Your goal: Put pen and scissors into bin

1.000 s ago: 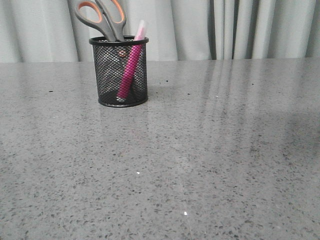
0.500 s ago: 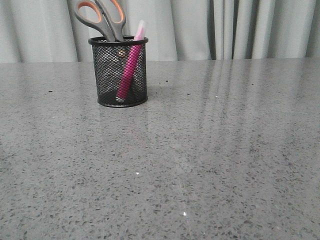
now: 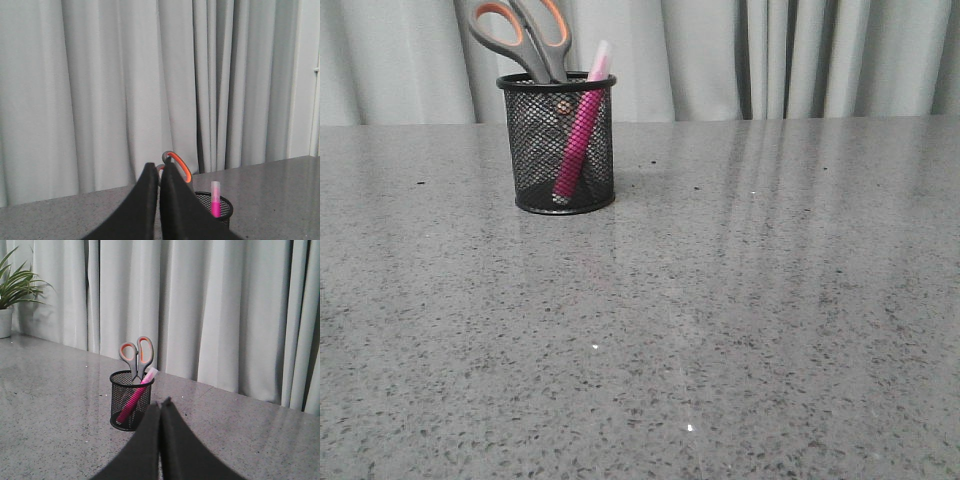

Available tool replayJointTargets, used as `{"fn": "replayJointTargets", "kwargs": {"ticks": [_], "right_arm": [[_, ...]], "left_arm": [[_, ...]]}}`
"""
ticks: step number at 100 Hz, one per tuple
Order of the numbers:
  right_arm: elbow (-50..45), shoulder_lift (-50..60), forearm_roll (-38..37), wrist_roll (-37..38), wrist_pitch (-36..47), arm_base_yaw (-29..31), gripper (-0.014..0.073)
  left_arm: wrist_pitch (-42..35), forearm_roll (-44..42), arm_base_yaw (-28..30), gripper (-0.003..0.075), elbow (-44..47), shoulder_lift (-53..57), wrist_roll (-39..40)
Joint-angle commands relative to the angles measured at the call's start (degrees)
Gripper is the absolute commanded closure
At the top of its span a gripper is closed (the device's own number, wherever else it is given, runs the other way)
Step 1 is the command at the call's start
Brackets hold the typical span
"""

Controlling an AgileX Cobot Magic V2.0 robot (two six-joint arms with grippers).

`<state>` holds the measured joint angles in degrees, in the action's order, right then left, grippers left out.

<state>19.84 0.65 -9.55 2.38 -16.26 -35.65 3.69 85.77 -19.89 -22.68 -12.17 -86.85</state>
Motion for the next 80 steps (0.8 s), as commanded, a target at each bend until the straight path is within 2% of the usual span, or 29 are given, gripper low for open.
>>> {"fn": "replayJointTargets", "kwargs": {"ticks": [1, 31, 70, 76, 80], "right_arm": [[1.3, -0.5, -0.2, -0.4, 4.0, 0.4, 0.0662], [1.3, -0.5, -0.2, -0.4, 4.0, 0.4, 0.0662], [1.3, -0.5, -0.2, -0.4, 4.0, 0.4, 0.0662], [1.3, -0.5, -0.2, -0.4, 4.0, 0.4, 0.0662], [1.3, -0.5, -0.2, -0.4, 4.0, 0.4, 0.0662]], "left_arm": [[0.1, 0.7, -0.6, 0.0739, -1.6, -0.6, 0.7], [0.1, 0.7, -0.6, 0.0739, -1.2, -0.6, 0.7], [-1.6, 0.7, -0.4, 0.0739, 5.3, 1.5, 0.5], [-1.8, -1.5, -0.4, 0.0739, 6.4, 2.2, 0.5], [-0.4, -7.4, -0.4, 0.0739, 7.1, 2.6, 2.8]]}}
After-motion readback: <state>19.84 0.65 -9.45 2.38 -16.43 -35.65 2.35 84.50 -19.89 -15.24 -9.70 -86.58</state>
